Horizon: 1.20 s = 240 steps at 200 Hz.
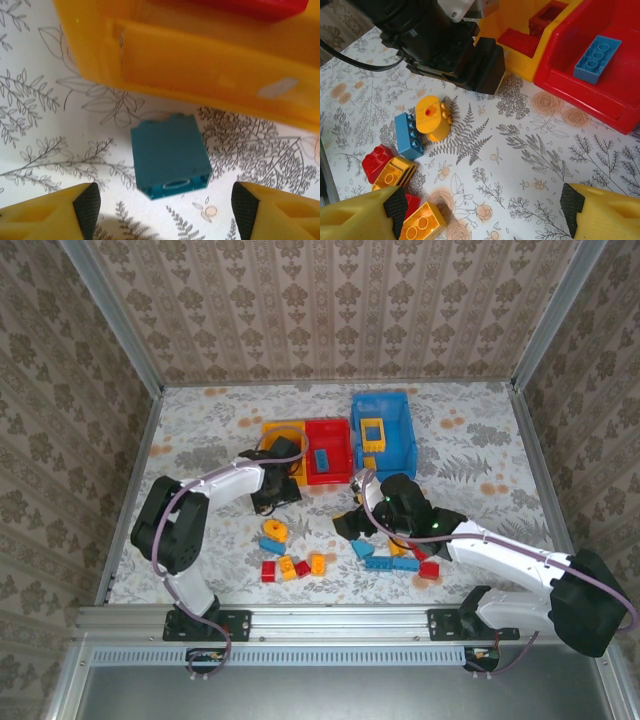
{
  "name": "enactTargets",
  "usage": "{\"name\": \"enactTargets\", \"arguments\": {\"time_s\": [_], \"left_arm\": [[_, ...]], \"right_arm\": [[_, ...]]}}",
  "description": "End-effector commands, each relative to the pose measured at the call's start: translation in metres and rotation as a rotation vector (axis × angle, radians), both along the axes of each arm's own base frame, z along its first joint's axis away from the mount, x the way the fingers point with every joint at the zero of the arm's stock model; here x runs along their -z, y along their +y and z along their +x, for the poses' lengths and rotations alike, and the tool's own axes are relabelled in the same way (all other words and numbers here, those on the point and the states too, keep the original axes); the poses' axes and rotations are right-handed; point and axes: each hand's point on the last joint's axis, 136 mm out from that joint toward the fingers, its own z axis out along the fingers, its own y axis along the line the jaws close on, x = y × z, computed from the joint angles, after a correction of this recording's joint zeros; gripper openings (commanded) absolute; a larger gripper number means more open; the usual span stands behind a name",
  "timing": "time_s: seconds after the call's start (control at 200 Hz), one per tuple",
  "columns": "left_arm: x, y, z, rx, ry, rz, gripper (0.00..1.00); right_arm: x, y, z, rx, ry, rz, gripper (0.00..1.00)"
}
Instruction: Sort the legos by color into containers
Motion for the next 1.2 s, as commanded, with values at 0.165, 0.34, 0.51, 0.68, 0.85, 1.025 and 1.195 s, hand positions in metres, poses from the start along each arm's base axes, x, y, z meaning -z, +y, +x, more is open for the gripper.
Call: {"name": "enactTargets", "arguments": {"time_s": [0.165,0.34,0.51,0.68,0.85,1.025,1.195], "left_arm": [[0.012,-0.004,0.024,-0.012,-0.038,0.012,0.51],[0.009,0.003,0.02,-0.017,-0.044,0.043,0.3],[-0.026,0.004,0.0,-0.002,-0.074,0.053,0.25],[-0.086,-0.027,-0.017,0.156,-0.152,0.071,0.24],[-0.119,-0.077,0.007,0.288,-0.204,0.022,0.24],[-0.112,-0.126,0.044,0.362,-0.184,-0.051,0.26],[-0.085,-0.143,0.073,0.35,-0.119,-0.108,0.27]], "right_arm": [[-0.009,0.006,-0.001,-0.025,-0.02,0.025,0.83],[-0.013,0.007,0.001,-0.021,-0.023,0.028,0.83],[-0.019,-0.005,0.007,0.047,-0.047,0.015,0.83],[-0.034,-0.04,0.029,0.225,-0.068,0.046,0.82],[-0.044,-0.064,0.05,0.343,-0.066,0.057,0.82],[-0.046,-0.08,0.068,0.426,-0.026,0.079,0.81],[-0.042,-0.086,0.072,0.452,0.004,0.083,0.82]]}}
